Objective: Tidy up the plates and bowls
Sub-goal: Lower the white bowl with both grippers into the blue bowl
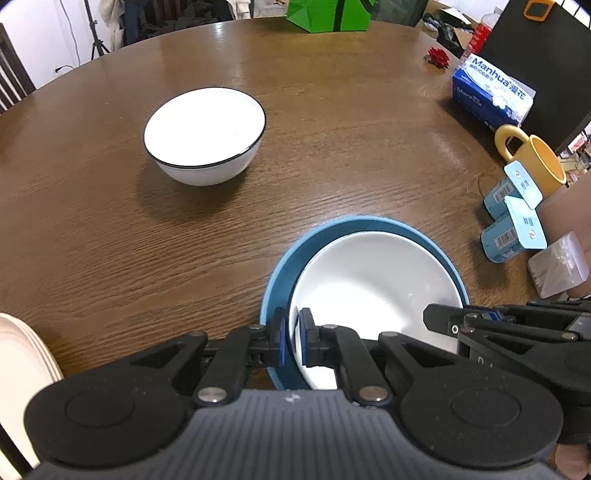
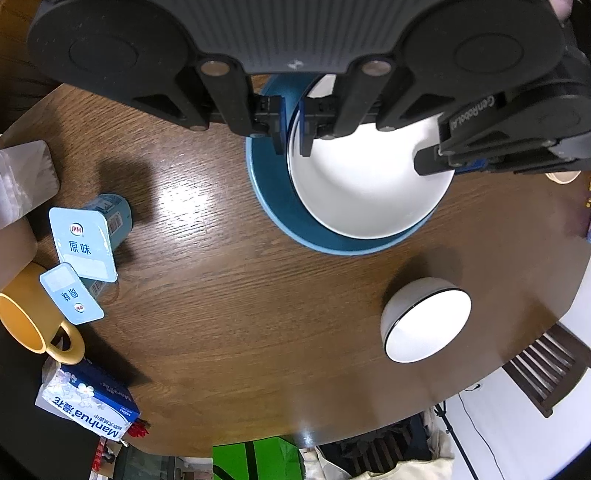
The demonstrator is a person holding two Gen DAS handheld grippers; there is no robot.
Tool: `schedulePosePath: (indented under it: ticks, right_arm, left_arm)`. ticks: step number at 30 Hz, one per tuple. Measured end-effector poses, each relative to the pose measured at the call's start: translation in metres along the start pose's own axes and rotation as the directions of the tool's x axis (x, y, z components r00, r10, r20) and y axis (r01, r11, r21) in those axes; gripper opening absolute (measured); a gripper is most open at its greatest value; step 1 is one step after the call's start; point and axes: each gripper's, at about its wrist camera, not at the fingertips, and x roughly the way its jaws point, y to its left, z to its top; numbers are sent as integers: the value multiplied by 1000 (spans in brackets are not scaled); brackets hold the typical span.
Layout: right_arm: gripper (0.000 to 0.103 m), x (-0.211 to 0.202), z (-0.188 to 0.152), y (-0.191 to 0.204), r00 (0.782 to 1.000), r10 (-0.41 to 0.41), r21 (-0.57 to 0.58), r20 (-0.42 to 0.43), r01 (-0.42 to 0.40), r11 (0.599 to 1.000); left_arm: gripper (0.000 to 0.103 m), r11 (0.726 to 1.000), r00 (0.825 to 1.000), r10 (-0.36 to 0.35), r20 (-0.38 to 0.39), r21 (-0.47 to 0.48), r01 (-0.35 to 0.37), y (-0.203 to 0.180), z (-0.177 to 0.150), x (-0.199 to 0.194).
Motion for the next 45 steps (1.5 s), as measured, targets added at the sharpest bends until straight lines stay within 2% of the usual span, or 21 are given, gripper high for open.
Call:
schedulePosePath:
  ticks: [18,32,43,45]
  right_arm:
    - [7,15,2,-4,1000,-21,-15,-19,20,1000]
    - [8,16,6,0,999,-31,-45,-42,29,999]
    - [11,17,8,1,997,-34,-44,-69,31,999]
    - [14,16,8,2,997,-32,-42,-68,30,999]
  left_arm:
    - [8,998,1000,12,-25,59,-11,-6,5,12]
    - [8,997,999,15,-43,71,-12,-5,6,12]
    - [8,998,996,14,-88,68,-8,-7,8,14]
    - [9,998,996,19,-92,66,-13,-8,9,14]
